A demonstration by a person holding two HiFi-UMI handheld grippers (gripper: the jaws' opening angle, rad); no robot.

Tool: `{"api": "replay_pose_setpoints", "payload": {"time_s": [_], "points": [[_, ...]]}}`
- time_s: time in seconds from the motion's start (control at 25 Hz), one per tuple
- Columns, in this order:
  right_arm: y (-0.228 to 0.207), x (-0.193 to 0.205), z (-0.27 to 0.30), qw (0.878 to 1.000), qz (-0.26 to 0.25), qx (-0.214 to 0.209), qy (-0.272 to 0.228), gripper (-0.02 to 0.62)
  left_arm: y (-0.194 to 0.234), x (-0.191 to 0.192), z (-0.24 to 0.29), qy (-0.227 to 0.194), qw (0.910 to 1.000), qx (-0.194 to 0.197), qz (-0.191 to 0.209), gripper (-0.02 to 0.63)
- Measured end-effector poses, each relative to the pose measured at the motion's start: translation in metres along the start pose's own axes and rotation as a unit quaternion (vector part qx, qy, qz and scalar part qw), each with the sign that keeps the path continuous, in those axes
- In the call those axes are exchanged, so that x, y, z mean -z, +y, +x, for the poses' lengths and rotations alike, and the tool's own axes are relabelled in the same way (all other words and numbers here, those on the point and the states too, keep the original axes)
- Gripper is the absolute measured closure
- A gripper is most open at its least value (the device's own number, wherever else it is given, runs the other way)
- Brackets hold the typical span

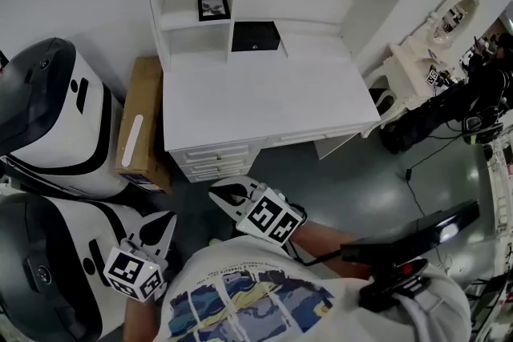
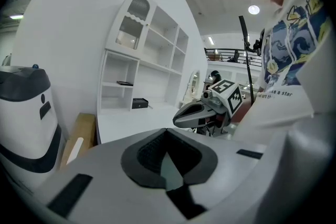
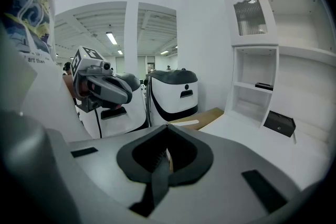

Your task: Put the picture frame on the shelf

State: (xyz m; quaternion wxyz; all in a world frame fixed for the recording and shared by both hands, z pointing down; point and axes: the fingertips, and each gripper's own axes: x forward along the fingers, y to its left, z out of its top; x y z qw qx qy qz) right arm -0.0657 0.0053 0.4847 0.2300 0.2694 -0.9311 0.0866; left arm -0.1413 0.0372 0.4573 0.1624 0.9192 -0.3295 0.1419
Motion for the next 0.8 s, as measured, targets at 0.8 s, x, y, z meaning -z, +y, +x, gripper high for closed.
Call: {"api": "replay_pose_setpoints", "payload": {"time_s": [0.8], "points": [[-0.043, 0.014, 0.012, 1.0, 0.026, -0.009, 0.0, 0.571, 0.013, -0.009, 0.047, 0.03, 0.9995, 0.006, -0.006, 0.594]]}}
